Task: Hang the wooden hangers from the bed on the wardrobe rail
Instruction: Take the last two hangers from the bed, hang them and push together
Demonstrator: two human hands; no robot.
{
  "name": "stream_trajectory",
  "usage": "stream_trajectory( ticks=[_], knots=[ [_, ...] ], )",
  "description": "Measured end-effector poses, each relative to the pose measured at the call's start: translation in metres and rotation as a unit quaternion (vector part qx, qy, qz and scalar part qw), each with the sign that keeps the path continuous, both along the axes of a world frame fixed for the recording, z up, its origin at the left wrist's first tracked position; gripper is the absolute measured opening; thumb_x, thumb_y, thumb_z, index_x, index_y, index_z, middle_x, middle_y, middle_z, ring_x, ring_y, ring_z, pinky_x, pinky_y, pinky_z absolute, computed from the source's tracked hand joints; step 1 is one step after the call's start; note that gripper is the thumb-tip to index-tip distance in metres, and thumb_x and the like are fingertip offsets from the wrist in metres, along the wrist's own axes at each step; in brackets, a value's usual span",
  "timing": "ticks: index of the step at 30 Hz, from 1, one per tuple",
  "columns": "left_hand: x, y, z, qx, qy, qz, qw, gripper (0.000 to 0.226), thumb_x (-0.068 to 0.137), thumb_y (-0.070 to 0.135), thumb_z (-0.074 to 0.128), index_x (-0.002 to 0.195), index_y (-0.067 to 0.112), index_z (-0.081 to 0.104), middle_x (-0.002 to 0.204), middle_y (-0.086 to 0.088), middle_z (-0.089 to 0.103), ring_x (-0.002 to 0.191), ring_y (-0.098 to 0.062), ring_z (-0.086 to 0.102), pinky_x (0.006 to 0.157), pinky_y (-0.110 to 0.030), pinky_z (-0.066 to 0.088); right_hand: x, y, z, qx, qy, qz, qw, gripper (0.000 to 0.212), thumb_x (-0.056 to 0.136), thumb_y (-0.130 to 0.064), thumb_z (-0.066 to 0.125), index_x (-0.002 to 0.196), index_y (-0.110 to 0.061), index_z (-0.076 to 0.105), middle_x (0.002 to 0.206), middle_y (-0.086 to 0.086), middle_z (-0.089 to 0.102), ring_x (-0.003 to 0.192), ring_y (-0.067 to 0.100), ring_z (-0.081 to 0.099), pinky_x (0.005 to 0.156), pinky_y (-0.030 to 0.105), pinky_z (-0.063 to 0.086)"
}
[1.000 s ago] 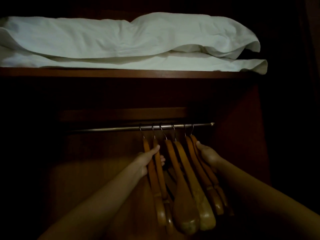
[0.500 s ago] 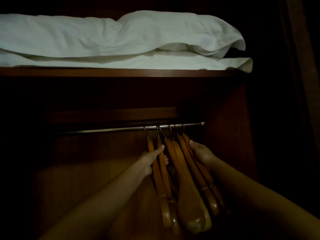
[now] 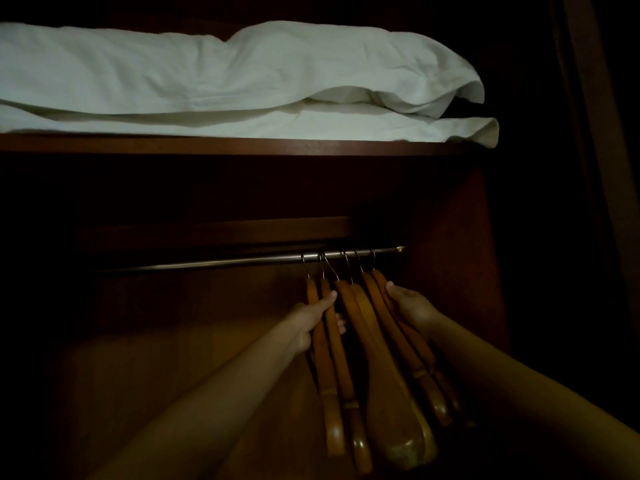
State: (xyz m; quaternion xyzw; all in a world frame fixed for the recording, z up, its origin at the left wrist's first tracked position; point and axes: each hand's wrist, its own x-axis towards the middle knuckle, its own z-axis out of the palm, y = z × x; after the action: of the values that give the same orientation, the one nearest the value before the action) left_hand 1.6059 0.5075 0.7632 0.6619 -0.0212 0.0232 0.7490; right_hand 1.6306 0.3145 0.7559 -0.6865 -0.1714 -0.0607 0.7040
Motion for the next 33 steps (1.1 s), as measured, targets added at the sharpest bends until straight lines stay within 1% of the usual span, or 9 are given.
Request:
stream_trajectory(
  ticks=[2,7,10,13,18,24,27,31,33],
  knots=[
    [-0.001,-0.002,0.0,0.001,0.002,0.001,1.0,0.051,0.091,0.032,0.061,0.131,0.001,0.053,0.122,-0.023,0.064,0.097,-0.03,0.066,0.082,-0.037,0.056,0.0,0.001,0.0,0.011,0.007,0.0,1.0,0.043,0.101,-0.033,0.038,0.126,-0.003,0.055,0.085,0.008,0.064,0.074,0.02,0.062,0.06,0.031,0.048],
    [-0.006,-0.001,-0.003,-0.008,-0.008,0.005,1.0,0.049,0.09,0.029,0.063,0.13,0.001,0.054,0.092,-0.015,0.066,0.078,-0.022,0.067,0.056,-0.029,0.06,0.001,0.006,-0.001,0.02,0.014,0.002,1.0,0.042,0.101,-0.034,0.039,0.124,-0.004,0.056,0.087,0.01,0.065,0.078,0.023,0.063,0.066,0.033,0.05],
    [-0.006,0.001,-0.004,-0.015,-0.013,0.017,1.0,0.049,0.091,0.025,0.062,0.132,0.001,0.052,0.105,-0.018,0.068,0.083,-0.024,0.068,0.063,-0.033,0.06,-0.003,0.006,-0.003,0.007,0.013,0.011,1.0,0.041,0.101,-0.033,0.038,0.12,-0.004,0.058,0.085,0.009,0.065,0.076,0.023,0.063,0.064,0.034,0.049],
    [-0.007,0.0,-0.002,-0.032,-0.012,0.019,0.999,0.051,0.091,0.023,0.062,0.136,0.001,0.049,0.128,-0.024,0.061,0.104,-0.029,0.066,0.068,-0.036,0.06,-0.004,0.005,-0.004,-0.003,0.011,0.01,1.0,0.041,0.1,-0.032,0.039,0.126,-0.004,0.056,0.086,0.009,0.065,0.077,0.023,0.063,0.065,0.034,0.05],
    [-0.008,-0.002,0.0,-0.062,-0.011,0.023,0.998,0.05,0.091,0.018,0.062,0.136,0.002,0.047,0.133,-0.028,0.056,0.12,-0.038,0.06,0.086,-0.044,0.054,-0.008,0.006,-0.004,-0.007,0.016,0.008,1.0,0.041,0.099,-0.031,0.043,0.132,-0.007,0.052,0.096,0.008,0.065,0.084,0.023,0.063,0.067,0.033,0.05],
    [-0.012,-0.003,0.002,-0.075,0.003,0.021,0.997,0.055,0.09,0.021,0.063,0.14,0.007,0.043,0.136,-0.024,0.055,0.122,-0.037,0.058,0.078,-0.045,0.057,-0.008,0.004,-0.006,-0.012,0.024,-0.007,1.0,0.042,0.098,-0.032,0.046,0.133,-0.008,0.052,0.094,0.007,0.065,0.083,0.023,0.064,0.067,0.033,0.051],
    [-0.01,-0.003,0.001,-0.068,0.005,0.024,0.997,0.054,0.09,0.022,0.063,0.139,0.005,0.046,0.132,-0.023,0.057,0.123,-0.036,0.058,0.086,-0.044,0.053,-0.008,0.003,-0.008,-0.016,0.026,-0.004,1.0,0.043,0.098,-0.032,0.046,0.133,-0.006,0.052,0.094,0.008,0.066,0.082,0.023,0.064,0.065,0.033,0.051],
    [-0.007,-0.003,-0.003,-0.059,0.008,0.017,0.998,0.054,0.091,0.023,0.062,0.138,0.002,0.046,0.099,-0.017,0.061,0.124,-0.035,0.057,0.092,-0.043,0.052,-0.01,0.001,-0.009,-0.019,0.021,-0.002,1.0,0.043,0.098,-0.03,0.046,0.134,-0.007,0.051,0.092,0.006,0.065,0.079,0.02,0.063,0.063,0.031,0.05],
    [-0.01,-0.003,-0.006,-0.049,0.005,0.018,0.999,0.054,0.092,0.023,0.062,0.138,0.001,0.046,0.093,-0.016,0.061,0.121,-0.034,0.059,0.093,-0.04,0.051,-0.013,0.0,-0.01,-0.024,0.021,0.002,0.999,0.041,0.098,-0.03,0.046,0.132,-0.008,0.052,0.092,0.005,0.065,0.079,0.02,0.063,0.063,0.031,0.05]
  ],
)
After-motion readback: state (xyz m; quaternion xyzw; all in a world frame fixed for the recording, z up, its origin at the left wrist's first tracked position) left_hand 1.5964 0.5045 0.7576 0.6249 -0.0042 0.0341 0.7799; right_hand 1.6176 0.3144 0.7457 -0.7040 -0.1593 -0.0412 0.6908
